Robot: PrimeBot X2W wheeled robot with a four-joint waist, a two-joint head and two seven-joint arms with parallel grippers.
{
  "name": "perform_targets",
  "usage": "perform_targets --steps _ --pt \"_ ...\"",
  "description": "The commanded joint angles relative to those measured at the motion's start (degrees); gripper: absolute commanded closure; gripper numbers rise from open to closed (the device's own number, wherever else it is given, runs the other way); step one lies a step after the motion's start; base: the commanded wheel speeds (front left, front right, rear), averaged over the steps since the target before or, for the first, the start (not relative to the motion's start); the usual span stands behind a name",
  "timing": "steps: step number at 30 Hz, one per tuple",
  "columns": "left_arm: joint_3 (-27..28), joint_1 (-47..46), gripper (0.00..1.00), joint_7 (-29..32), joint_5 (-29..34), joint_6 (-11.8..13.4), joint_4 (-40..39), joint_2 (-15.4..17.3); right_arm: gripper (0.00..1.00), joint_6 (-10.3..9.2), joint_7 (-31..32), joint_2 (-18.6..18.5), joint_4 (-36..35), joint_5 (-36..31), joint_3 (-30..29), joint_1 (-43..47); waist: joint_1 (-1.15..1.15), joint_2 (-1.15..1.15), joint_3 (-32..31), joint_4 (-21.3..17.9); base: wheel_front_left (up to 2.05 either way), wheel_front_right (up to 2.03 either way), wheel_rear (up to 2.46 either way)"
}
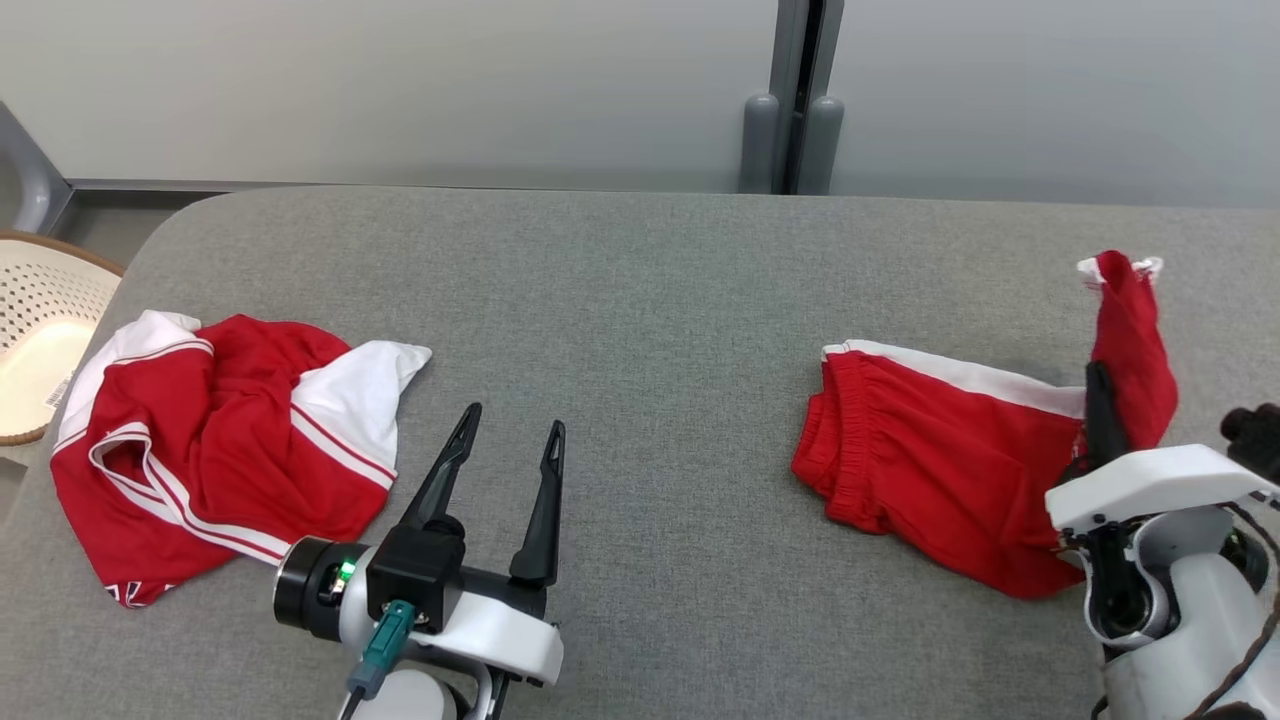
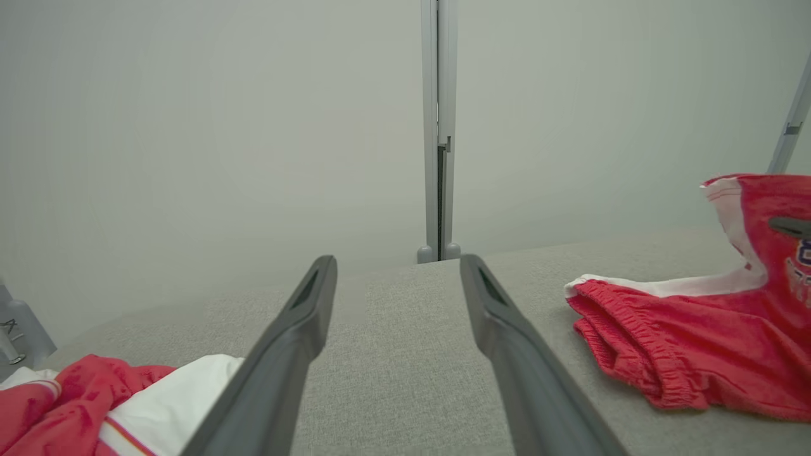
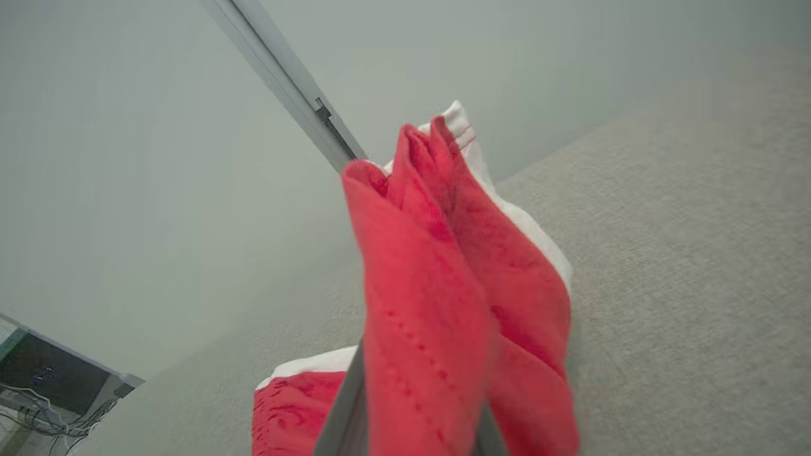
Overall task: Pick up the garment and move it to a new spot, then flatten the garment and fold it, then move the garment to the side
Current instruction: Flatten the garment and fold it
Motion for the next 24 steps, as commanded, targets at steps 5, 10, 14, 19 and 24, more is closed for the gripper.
perform_targets --steps 5,10,14,19,24 --pt "0.65 0.84 0.00 0.00 0.15 -0.34 0.49 0.23 1.00 0.00 -1.11 -0.27 -3.81 4.19 8.17 2.47 0.00 0.00 -0.99 1.34 0.00 0.00 0.00" --pt "0.39 1.15 0.00 0.00 -0.27 -0.12 0.33 0.22 1.00 0.00 -1.80 -0.48 -4.20 6.55 13.33 2.83 0.00 0.00 -1.22 2.81 0.00 0.00 0.00" --pt "0.06 1.31 0.00 0.00 -0.61 0.02 0.16 0.22 1.00 0.00 -2.35 -0.57 -2.76 7.02 16.36 2.07 0.00 0.00 -0.98 4.09 0.00 0.00 0.00" --pt "-0.28 1.37 0.00 0.00 -1.23 0.46 0.15 0.23 1.00 0.00 -2.50 -0.27 -0.19 7.98 19.86 1.02 0.00 0.00 -0.37 5.48 0.00 0.00 0.00" --pt "-1.06 0.44 0.00 0.00 -1.70 0.52 0.54 0.23 0.00 0.00 -3.06 0.06 1.48 9.13 23.62 0.12 0.00 0.00 0.38 6.57 0.00 0.00 0.00"
